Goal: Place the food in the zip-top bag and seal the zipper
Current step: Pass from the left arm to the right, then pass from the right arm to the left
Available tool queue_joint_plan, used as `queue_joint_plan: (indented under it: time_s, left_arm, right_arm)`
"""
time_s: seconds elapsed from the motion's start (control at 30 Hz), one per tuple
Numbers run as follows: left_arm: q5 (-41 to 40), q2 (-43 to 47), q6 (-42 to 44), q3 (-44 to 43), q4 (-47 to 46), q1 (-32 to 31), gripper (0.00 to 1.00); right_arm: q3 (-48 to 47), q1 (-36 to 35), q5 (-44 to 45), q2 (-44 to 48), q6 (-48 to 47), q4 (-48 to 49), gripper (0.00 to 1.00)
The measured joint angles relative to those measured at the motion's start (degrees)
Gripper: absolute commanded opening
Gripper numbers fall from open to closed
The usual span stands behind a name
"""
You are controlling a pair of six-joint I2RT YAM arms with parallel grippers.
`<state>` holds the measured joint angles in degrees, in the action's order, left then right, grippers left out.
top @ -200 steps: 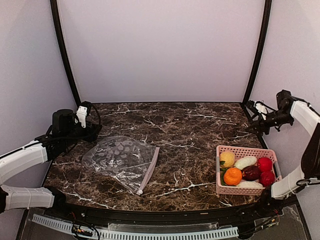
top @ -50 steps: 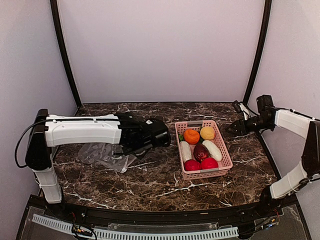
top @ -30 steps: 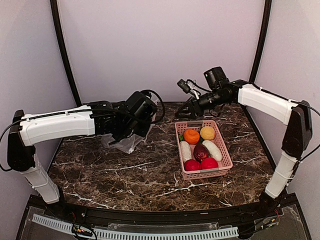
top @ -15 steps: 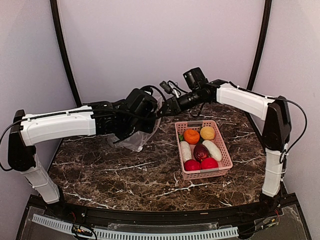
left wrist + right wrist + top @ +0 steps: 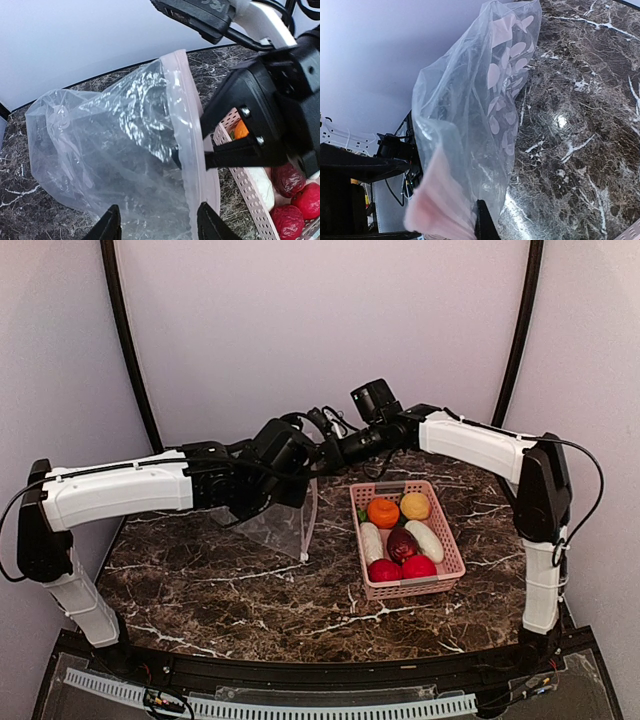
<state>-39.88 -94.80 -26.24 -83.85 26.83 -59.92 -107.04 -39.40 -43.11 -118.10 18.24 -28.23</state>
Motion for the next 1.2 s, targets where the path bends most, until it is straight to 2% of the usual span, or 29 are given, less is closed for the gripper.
queue_joint_plan:
  time_s: [0.23,0.4,0.53,0.77,1.1,1.17,1.2]
  left_arm:
    - [-1.4,-1.2,-0.9,-1.5,2.1,-0.3,0.62]
    - [-3.5,0.1,0.1,0.3,0.3,-3.7,0.63]
    - [-3.4,0.3,0.7,0.4,-0.4,-5.7,0.6]
    - [-7.3,-2.2,-0.6,-1.4,1.6,-5.7,0.5]
    - [-11.1,-5.2,-1.5,-1.4,3.0,-4.7,0.54]
    - [-11.9,-6.1,-1.4,-1.4,3.0,-4.4,0.49]
    - [-12.3,-6.6,-1.5,-1.5,3.0,-4.2,0.43]
  right_arm:
    - [1.6,-2.3,4.2,4.4,4.9,1.0,0.0]
    - [1.6,-2.2,7.3,5.2,7.2,1.2,0.0]
    - [1.6,-2.1,8.4,5.2,8.3,1.2,0.0]
    - [2.4,-2.1,8.5,5.8,9.0,1.4,0.0]
    - [5.3,-2.1,8.1,9.0,10.0,2.3,0.0]
    - [5.5,-2.1,8.0,9.2,10.4,2.7,0.0]
    - [5.7,-2.1,7.9,9.2,10.5,3.0,0.0]
